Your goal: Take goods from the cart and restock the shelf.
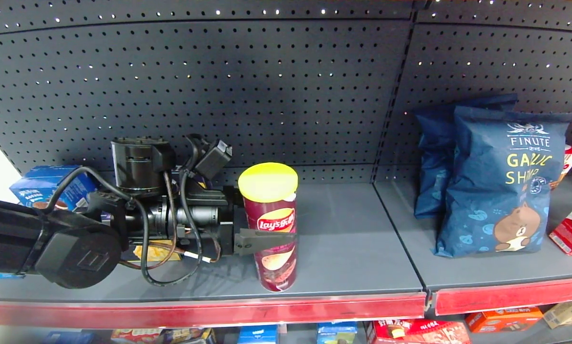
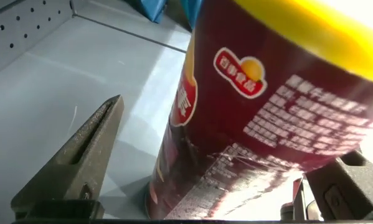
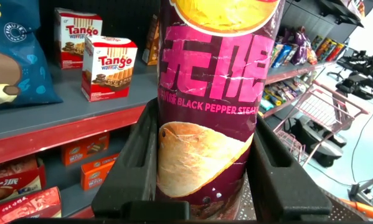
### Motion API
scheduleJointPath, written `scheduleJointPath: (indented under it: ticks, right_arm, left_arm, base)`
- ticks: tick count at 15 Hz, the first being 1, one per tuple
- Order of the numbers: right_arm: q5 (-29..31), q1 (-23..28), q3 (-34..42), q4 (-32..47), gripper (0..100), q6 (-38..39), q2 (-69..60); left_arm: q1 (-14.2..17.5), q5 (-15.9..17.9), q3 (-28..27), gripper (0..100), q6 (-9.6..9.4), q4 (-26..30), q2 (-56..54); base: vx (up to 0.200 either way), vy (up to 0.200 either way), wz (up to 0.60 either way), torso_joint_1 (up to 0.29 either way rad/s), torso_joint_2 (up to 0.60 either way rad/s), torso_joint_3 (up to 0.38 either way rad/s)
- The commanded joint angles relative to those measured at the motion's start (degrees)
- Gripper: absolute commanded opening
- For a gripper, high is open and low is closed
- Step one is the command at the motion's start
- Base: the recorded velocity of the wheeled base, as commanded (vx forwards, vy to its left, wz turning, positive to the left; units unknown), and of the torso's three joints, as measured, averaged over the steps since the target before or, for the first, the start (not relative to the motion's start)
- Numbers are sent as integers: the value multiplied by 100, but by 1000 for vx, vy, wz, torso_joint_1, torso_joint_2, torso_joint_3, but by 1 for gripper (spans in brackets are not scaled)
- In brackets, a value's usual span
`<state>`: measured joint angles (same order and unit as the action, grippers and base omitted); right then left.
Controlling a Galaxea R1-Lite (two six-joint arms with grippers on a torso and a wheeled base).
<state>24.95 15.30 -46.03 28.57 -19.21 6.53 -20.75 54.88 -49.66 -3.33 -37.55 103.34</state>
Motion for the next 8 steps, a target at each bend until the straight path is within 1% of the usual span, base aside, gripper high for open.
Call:
scheduleJointPath:
  ticks: [1,3,7,8]
  right_arm:
    - [1,-1,-2,-1,0,-4,15]
    - [1,-1,-2,-1,0,-4,15]
    - [1,-1,15,8,0,-4,6]
    - [1,-1,15,8,0,5,6]
  left_arm:
    - [-8,-4,124,100,8,-7,-156]
    - [1,-4,220,100,8,2,-270]
    - [18,-13,247,100,34,19,-490]
    - [132,-13,282,100,25,19,-534]
  base:
    - [0,0,0,0,0,0]
    - [0,0,0,0,0,0]
    - [0,0,0,0,0,0]
    - [0,0,0,0,0,0]
